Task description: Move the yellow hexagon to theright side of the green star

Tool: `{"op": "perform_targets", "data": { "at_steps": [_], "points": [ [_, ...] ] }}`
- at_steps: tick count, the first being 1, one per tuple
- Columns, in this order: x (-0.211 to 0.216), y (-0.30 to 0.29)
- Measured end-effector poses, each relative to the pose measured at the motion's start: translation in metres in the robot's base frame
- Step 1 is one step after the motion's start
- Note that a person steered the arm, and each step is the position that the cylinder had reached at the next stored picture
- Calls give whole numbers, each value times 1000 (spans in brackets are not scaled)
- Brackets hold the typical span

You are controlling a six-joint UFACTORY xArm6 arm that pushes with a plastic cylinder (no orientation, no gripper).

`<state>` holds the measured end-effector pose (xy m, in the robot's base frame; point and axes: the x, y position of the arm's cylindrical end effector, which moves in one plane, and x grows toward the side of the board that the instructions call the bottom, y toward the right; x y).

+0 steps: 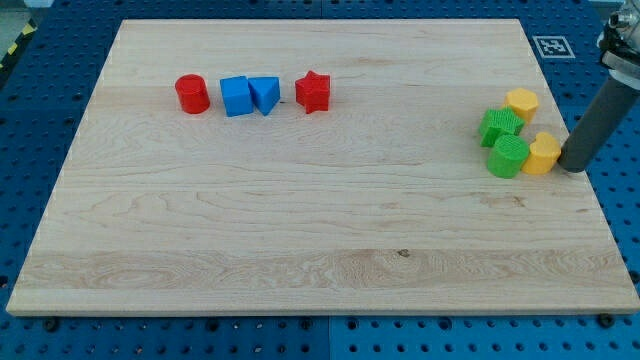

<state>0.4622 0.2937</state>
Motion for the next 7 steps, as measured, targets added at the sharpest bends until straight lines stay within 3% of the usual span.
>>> {"op": "perform_targets", "data": {
  "at_steps": [1, 2, 4, 5, 7],
  "points": [
    [-10, 50],
    [-42, 52],
    [-135, -9],
    [-135, -43],
    [-121, -50]
  ]
}}
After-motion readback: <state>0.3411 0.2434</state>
